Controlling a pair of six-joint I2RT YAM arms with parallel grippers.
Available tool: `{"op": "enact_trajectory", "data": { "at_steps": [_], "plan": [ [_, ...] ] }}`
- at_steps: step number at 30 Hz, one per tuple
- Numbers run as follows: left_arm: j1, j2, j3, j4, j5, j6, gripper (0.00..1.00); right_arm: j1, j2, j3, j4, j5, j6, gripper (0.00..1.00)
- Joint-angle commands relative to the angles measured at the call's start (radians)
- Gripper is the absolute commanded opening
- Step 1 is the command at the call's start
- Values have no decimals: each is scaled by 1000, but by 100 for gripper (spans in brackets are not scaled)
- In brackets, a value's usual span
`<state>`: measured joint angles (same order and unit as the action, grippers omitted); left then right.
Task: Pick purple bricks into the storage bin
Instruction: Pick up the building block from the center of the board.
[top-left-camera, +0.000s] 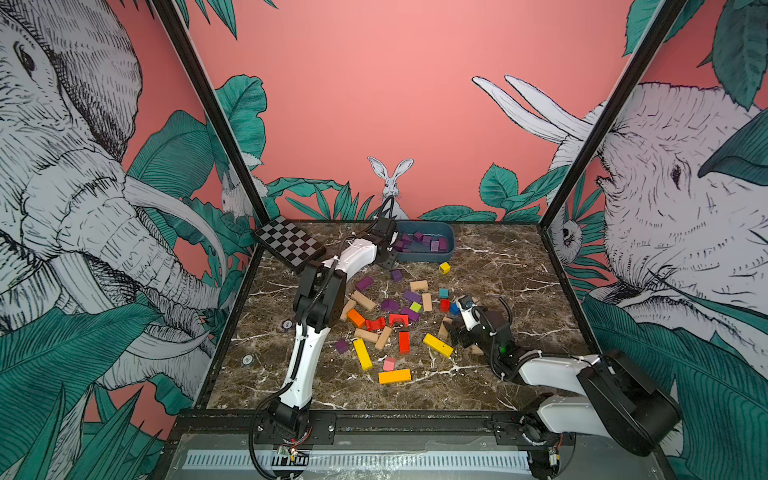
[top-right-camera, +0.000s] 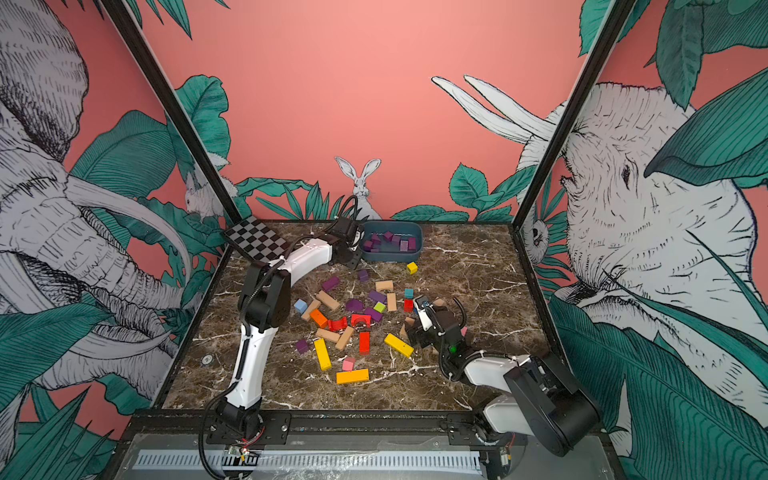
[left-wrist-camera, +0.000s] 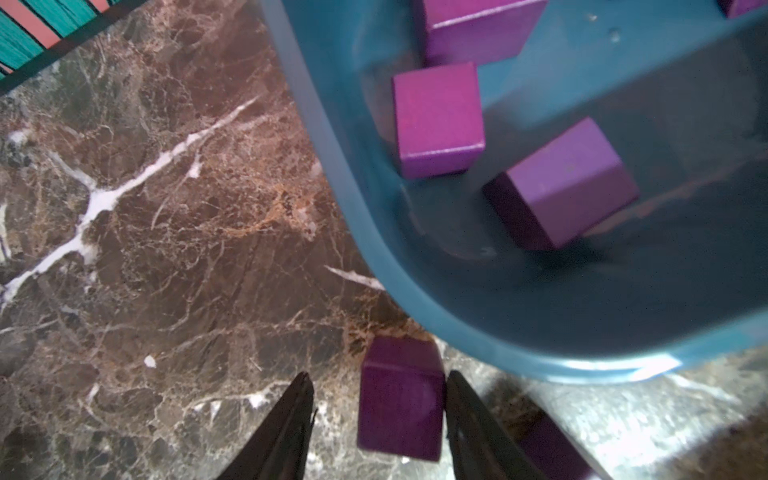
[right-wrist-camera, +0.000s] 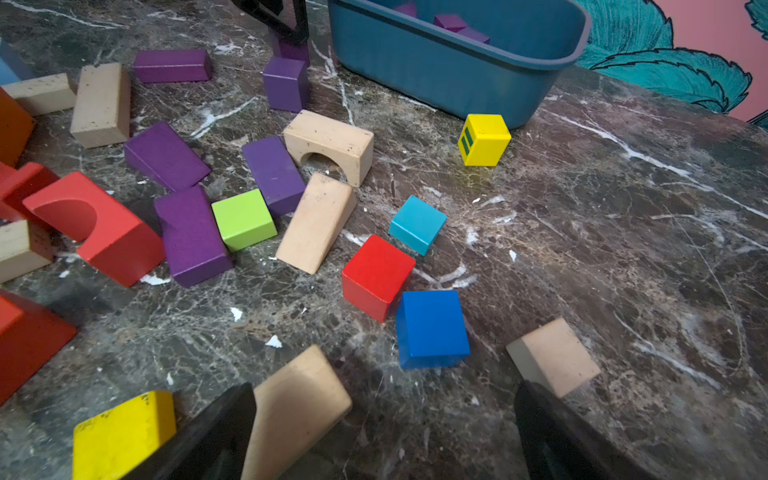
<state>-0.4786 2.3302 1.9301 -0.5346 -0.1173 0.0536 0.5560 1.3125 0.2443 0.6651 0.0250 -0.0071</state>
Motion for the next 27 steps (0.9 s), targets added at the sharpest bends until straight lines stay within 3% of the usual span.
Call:
{"op": "enact_trajectory", "data": {
  "at_steps": [1, 7, 11, 18, 27],
  "plan": [
    [6, 7, 26, -32, -1, 22, 54, -4, 8, 23, 18, -3, -5, 99],
    [6, 12, 6, -25, 17, 0, 49, -4, 11, 28, 12, -2, -5, 99],
    [6, 11, 3, -31, 24, -11, 32, -4, 11, 28, 12, -2, -5, 99],
    [6, -21, -27, -46, 17, -15, 21, -4, 8, 26, 12, 4, -2, 99],
    [-12, -129, 5, -67, 13, -32, 18, -10, 17, 34, 10, 44, 17, 99]
  ]
}}
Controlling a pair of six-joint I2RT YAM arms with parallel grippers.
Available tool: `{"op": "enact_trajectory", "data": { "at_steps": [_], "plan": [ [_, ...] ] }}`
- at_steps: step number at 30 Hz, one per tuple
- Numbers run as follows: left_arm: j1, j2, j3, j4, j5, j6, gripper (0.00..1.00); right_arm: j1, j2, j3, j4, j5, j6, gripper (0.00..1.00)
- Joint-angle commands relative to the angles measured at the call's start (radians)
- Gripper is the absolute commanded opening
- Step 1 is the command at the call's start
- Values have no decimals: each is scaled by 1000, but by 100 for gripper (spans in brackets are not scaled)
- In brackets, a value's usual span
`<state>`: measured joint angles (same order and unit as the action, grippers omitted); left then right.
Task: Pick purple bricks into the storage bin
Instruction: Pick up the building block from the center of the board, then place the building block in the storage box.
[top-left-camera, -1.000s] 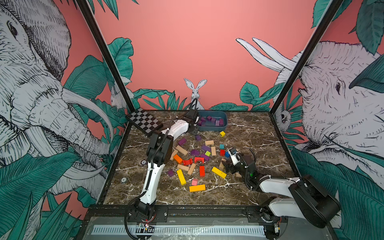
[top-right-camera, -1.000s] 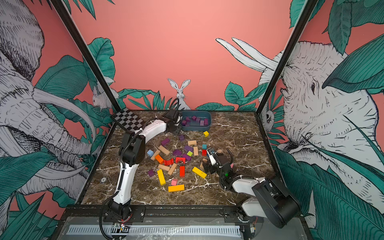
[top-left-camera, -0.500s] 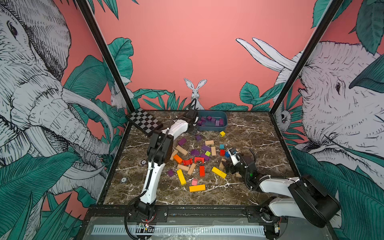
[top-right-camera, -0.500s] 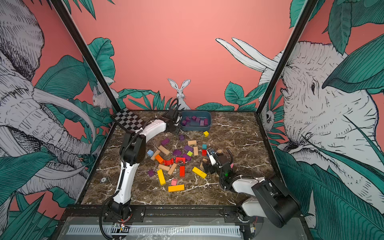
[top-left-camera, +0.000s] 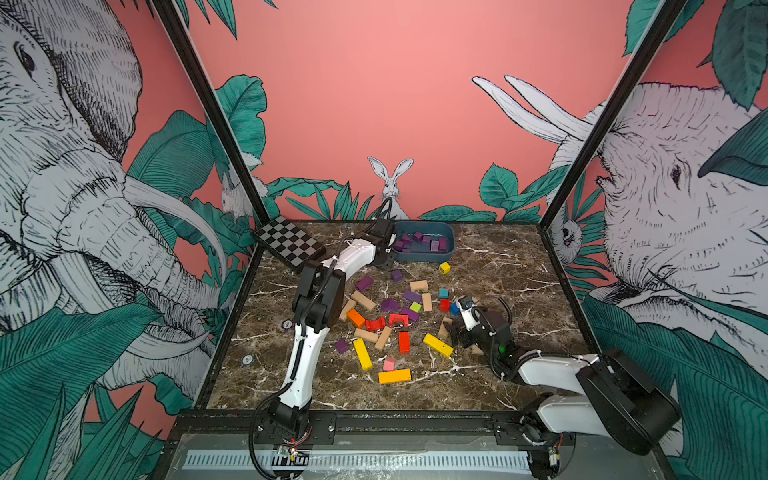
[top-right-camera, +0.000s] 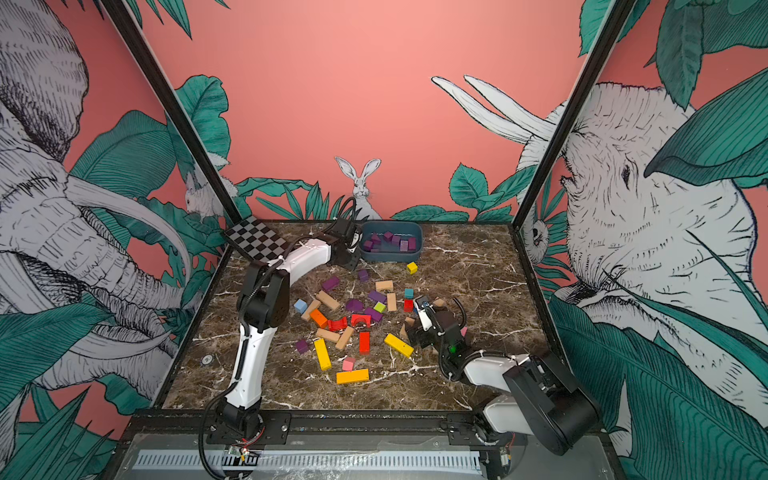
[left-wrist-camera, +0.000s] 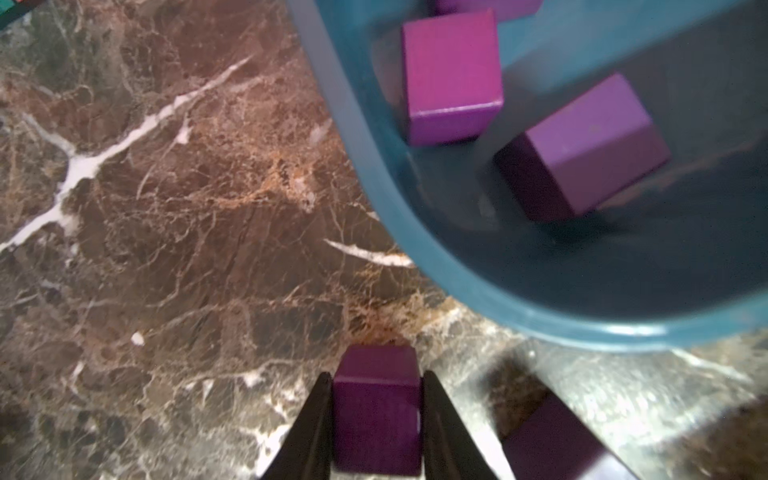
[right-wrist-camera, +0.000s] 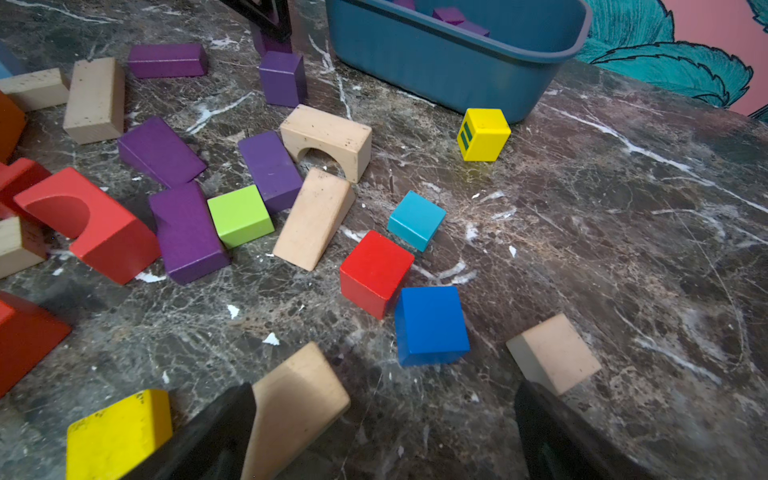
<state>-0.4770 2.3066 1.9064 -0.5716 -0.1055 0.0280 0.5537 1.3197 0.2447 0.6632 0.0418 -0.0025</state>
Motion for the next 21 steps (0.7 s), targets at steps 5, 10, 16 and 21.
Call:
{"op": "enact_trajectory", "data": {
  "at_steps": [5, 10, 16, 21],
  "plan": [
    [-32, -78, 186, -64, 19, -5, 20, -8, 24, 55, -25, 51, 22, 99],
    [-32, -18, 325, -7, 30, -23, 23, -16, 47, 98, -80, 67, 36, 99],
    [-42, 95, 436, 49, 93, -73, 23, -22, 69, 136, -132, 55, 40, 99],
    [-64, 131, 434, 113, 128, -104, 23, -33, 66, 140, -142, 46, 49, 99]
  ]
}}
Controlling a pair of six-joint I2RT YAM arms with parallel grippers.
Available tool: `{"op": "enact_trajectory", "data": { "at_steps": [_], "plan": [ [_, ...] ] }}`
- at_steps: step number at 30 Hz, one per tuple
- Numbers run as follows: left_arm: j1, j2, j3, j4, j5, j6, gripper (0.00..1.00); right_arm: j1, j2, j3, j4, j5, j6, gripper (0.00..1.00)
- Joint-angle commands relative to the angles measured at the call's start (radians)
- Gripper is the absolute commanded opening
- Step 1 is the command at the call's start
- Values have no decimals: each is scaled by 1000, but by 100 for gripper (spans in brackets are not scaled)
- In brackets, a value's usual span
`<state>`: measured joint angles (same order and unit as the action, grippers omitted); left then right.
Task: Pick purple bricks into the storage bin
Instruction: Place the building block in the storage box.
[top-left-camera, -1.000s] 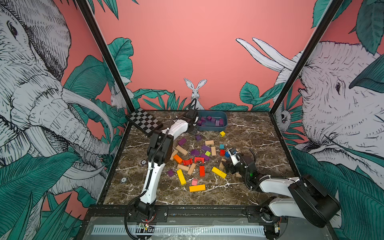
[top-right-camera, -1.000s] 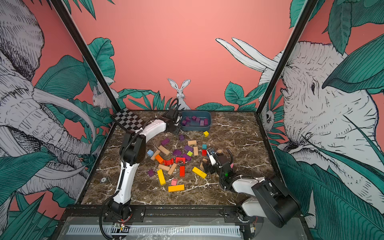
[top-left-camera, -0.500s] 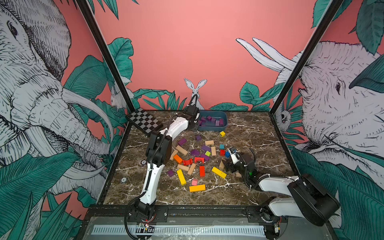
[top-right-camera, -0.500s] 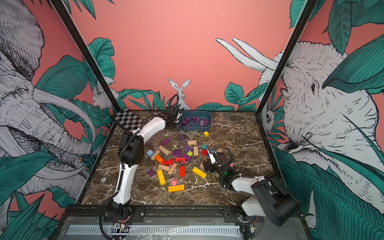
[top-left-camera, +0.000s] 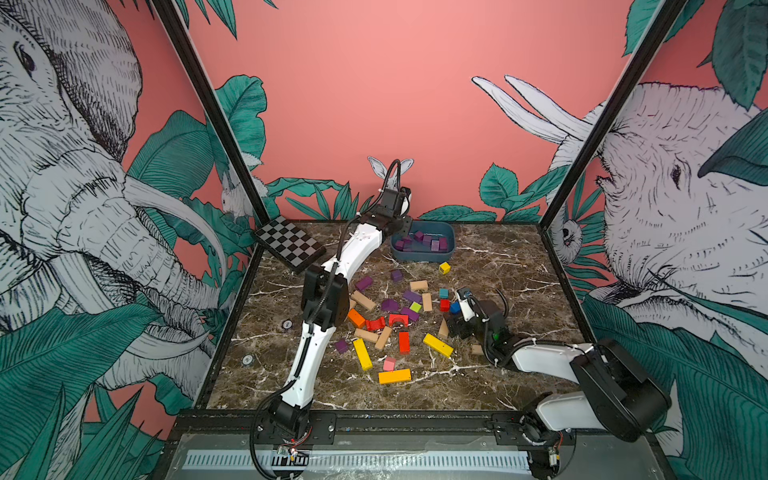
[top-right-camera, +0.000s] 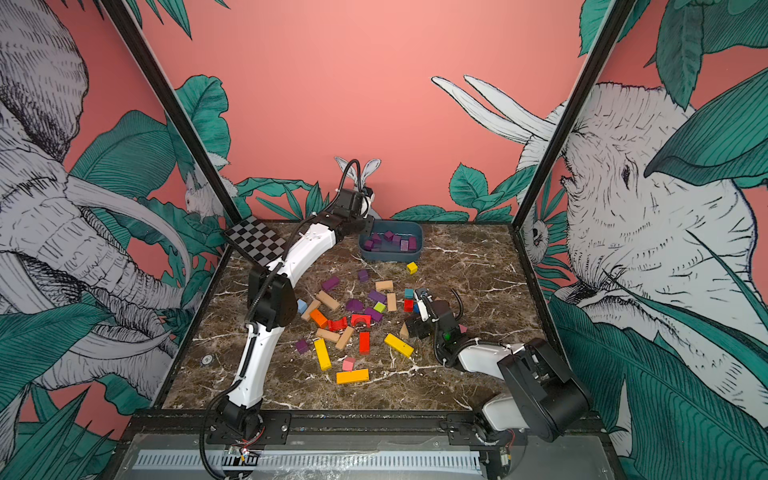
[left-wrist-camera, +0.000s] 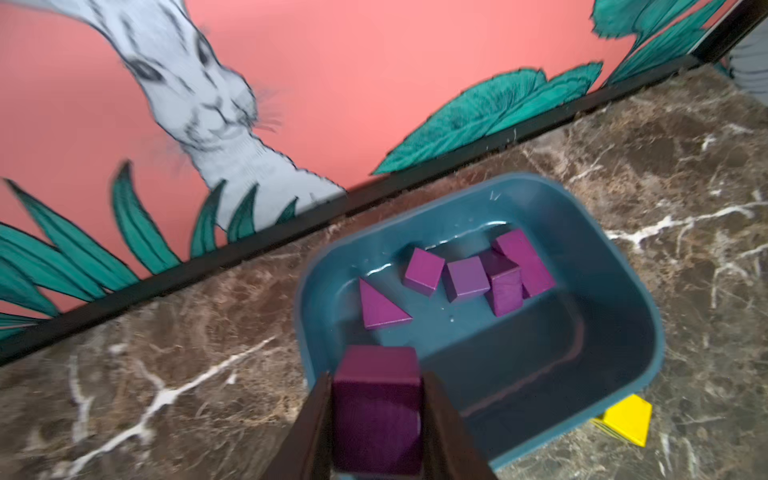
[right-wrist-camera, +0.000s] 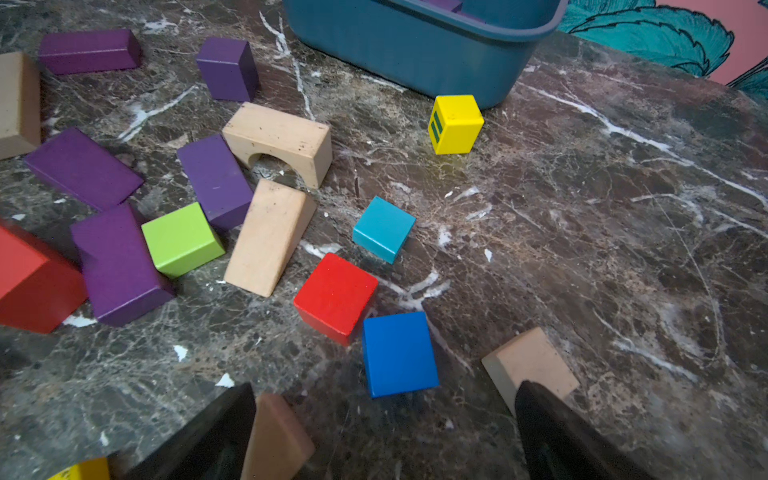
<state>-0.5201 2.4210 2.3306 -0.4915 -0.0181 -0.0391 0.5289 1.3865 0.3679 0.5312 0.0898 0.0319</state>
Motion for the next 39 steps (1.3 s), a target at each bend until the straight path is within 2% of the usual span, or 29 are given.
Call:
{"op": "enact_trajectory", "data": {
  "at_steps": [1, 7, 11, 23, 36, 39],
  "plan": [
    [-24, 19, 9, 41, 41, -46, 23, -10, 0, 19, -11, -7, 15, 99],
    [-43, 36, -50, 122, 35, -115, 23, -23, 11, 37, -38, -67, 8, 99],
    [-61, 41, -73, 146, 31, -107, 23, -27, 19, 54, -62, -77, 11, 99],
    [-67, 94, -30, 143, -5, -66, 25, -31, 22, 59, -64, -63, 21, 99],
    [-67, 198, 38, 220, 35, -95, 28, -32, 51, 99, -113, -81, 17, 99],
    [-68, 193, 36, 215, 27, -84, 35, -32, 54, 103, -117, -78, 16, 99]
  ]
}}
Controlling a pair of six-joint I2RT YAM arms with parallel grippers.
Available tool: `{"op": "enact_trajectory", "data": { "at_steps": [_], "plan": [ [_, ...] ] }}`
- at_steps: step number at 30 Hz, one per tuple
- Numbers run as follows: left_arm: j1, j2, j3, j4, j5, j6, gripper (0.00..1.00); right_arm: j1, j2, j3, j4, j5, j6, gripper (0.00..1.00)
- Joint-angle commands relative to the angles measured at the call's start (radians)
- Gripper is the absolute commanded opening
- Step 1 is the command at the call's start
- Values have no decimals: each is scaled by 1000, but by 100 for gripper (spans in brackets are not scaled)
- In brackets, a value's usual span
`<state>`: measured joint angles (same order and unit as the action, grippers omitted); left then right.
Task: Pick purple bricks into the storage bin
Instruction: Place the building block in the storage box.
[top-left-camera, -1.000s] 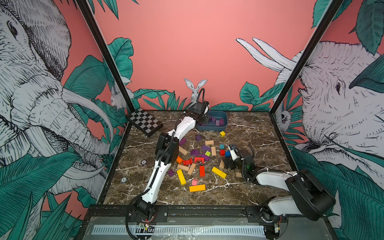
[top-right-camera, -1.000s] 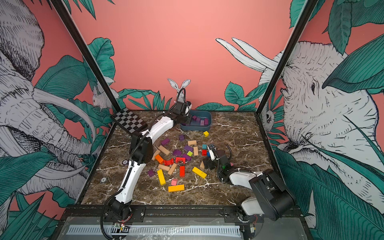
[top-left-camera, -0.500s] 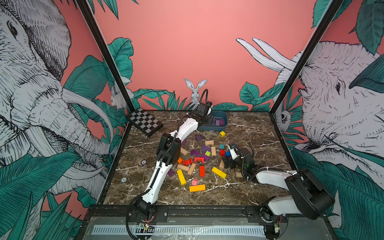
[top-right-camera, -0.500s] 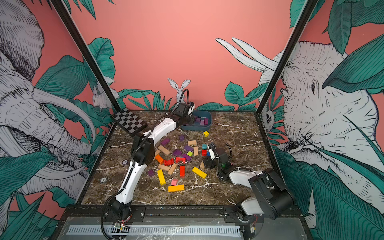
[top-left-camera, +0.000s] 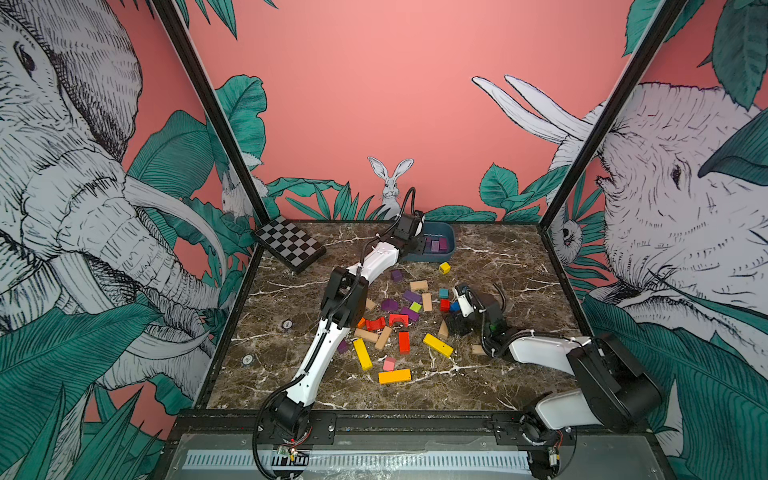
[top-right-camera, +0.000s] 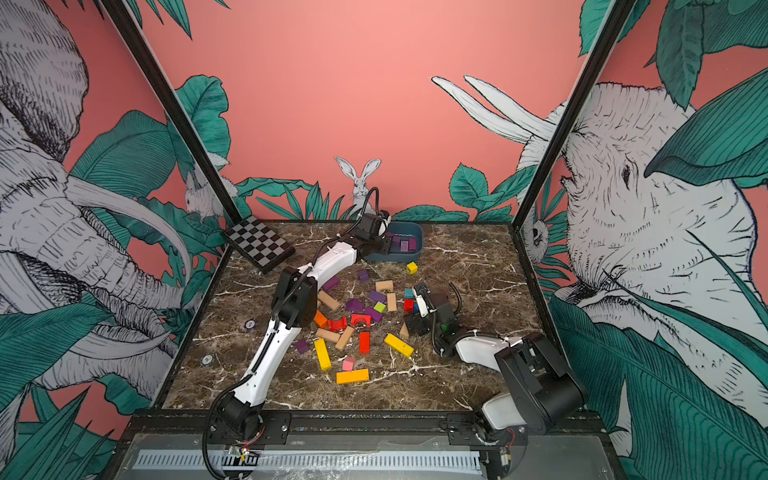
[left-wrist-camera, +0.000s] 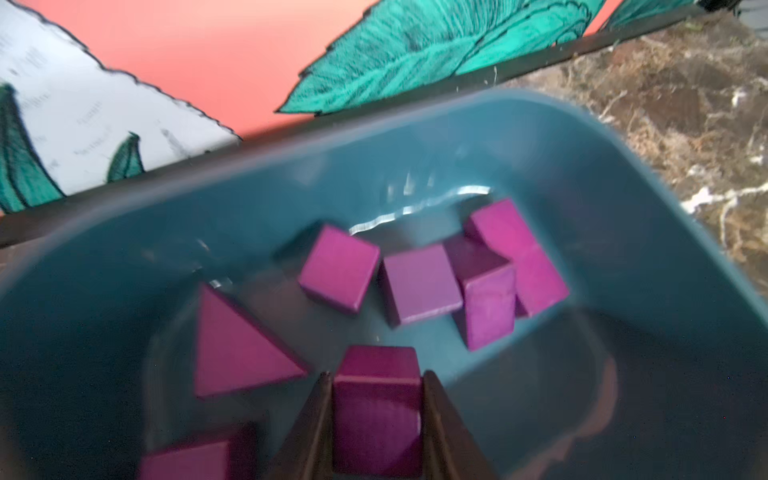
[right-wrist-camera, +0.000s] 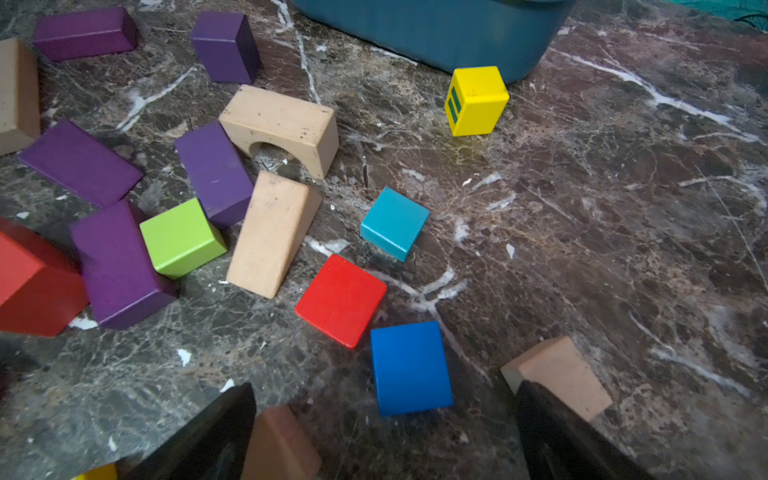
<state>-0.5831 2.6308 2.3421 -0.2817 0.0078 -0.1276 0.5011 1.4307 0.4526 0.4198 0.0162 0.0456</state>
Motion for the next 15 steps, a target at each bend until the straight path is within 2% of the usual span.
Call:
{"op": "enact_trajectory", "data": {
  "at_steps": [1, 5, 15],
  "plan": [
    [-5, -19, 24, 4, 1, 8, 37, -4, 9, 18, -6, -5, 2, 99],
    [-5, -32, 22, -1, -2, 13, 47, -4, 9, 18, -6, -4, 2, 99],
    [-10, -121, -35, -21, -33, 66, 80, -4, 1, 7, 7, -11, 0, 99]
  ]
}}
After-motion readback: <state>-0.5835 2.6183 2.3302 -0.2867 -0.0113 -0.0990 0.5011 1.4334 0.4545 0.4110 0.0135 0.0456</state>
